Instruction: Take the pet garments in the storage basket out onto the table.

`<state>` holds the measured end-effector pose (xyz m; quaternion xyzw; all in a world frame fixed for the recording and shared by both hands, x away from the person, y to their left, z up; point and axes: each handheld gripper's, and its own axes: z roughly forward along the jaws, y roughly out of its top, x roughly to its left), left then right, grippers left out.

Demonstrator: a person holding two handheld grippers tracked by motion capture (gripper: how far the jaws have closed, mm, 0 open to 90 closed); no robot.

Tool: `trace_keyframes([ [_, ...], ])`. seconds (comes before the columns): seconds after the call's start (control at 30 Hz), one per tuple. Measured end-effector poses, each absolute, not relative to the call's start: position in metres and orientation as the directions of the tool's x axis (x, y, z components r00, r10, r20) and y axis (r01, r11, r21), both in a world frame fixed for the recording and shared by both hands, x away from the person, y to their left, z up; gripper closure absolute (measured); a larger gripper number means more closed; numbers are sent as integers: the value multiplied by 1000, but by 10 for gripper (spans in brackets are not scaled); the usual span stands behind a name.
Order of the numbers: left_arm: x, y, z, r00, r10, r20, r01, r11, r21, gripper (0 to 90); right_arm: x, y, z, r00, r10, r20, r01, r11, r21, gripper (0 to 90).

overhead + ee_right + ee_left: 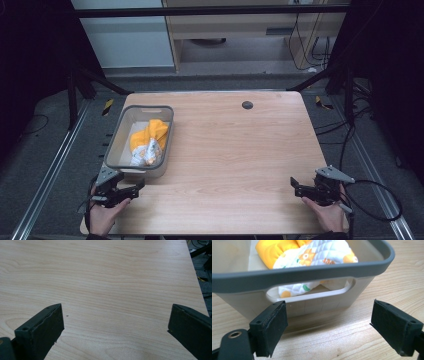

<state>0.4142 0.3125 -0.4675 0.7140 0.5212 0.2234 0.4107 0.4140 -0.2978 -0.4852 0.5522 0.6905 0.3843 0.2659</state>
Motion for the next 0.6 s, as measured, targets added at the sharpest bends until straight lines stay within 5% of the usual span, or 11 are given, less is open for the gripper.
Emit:
trace_keyframes([
  [0.6,410,316,-439,353,927,-126,523,-84,848,147,408,-290,-483,-249,968,40,531,101,841,89],
])
